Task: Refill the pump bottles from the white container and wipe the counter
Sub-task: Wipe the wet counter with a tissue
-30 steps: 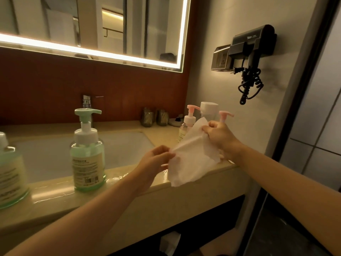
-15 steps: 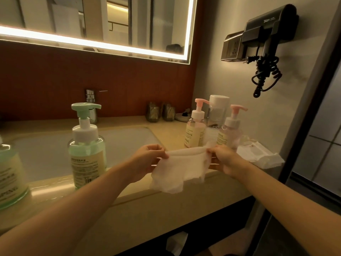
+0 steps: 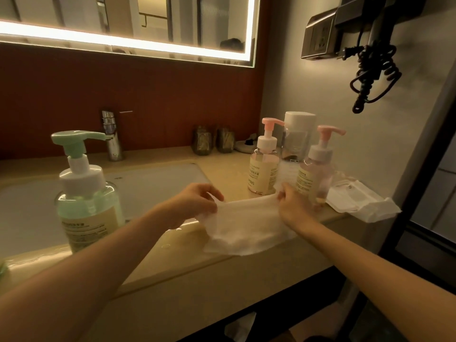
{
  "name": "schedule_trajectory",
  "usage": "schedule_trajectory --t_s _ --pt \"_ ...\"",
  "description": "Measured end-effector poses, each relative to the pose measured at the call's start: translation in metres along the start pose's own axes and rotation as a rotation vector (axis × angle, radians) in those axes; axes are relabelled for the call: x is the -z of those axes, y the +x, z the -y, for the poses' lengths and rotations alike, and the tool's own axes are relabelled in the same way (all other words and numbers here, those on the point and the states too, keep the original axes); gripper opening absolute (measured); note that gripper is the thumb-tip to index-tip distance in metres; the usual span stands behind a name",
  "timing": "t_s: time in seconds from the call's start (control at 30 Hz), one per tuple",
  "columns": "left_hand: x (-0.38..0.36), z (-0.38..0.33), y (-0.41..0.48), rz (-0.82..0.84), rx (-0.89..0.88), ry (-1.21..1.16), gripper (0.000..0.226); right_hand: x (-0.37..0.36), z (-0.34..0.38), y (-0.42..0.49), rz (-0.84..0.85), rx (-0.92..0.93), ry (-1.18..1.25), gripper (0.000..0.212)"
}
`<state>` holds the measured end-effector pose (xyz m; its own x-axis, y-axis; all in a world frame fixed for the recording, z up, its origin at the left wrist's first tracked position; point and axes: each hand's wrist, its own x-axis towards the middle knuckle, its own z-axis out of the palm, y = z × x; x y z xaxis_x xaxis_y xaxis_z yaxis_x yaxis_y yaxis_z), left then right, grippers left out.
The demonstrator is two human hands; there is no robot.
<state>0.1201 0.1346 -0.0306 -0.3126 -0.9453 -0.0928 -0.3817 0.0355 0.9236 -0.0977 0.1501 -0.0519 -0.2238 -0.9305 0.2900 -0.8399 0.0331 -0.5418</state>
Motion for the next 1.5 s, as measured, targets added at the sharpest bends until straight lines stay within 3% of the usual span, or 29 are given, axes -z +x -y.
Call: schedule_trajectory --t_s 0.13,0.2,0.3,0.4,0.47,0.57,0.67,0.73,0.8,0.97,1.3,1.5 --pt "-0.012 0.011 0.013 -0.372 -0.292 0.755 0.028 -0.003 -0.002 0.002 -0.012 0.028 -0.180 0.029" --pt "-0.022 0.014 0.012 -0.505 -0.450 0.979 0.038 -0.001 -0.002 0.002 -0.014 0.030 -0.294 0.025" --pt "-0.036 0.016 0.010 -0.485 -0.547 0.925 0.033 0.005 -0.003 0.000 -0.086 0.074 -0.305 0.035" --pt "-0.048 0.021 0.012 -0.295 -0.444 0.866 0.021 0.016 -0.003 0.002 -0.241 0.054 -0.150 0.032" --pt "-0.052 0.027 0.017 -0.203 -0.435 0.903 0.026 0.019 -0.004 0.000 -0.269 0.063 -0.161 0.025" --pt "-0.050 0.025 0.023 -0.099 -0.406 0.974 0.031 0.016 -0.001 -0.017 -0.292 0.276 -0.089 0.010" --pt "-0.050 0.017 0.025 -0.001 -0.331 1.039 0.036 0.003 0.000 -0.028 -0.064 0.396 -0.183 0.017" --pt "-0.050 0.014 0.028 0.039 -0.311 1.065 0.036 -0.003 -0.003 -0.023 0.163 0.314 -0.339 0.031" --pt "-0.049 0.012 0.034 0.065 -0.290 1.079 0.036 -0.003 -0.004 -0.016 0.260 0.260 -0.329 0.042" --pt "-0.045 0.004 0.051 0.078 -0.231 1.079 0.042 -0.013 0.002 -0.001 0.338 0.237 -0.334 0.049" --pt "-0.025 0.006 0.111 0.039 -0.123 1.039 0.044 -0.044 0.018 0.039 0.325 0.221 -0.319 0.053" --pt "-0.013 0.006 0.149 0.009 -0.082 1.086 0.043 -0.061 0.027 0.084 0.451 0.229 -0.427 0.058"
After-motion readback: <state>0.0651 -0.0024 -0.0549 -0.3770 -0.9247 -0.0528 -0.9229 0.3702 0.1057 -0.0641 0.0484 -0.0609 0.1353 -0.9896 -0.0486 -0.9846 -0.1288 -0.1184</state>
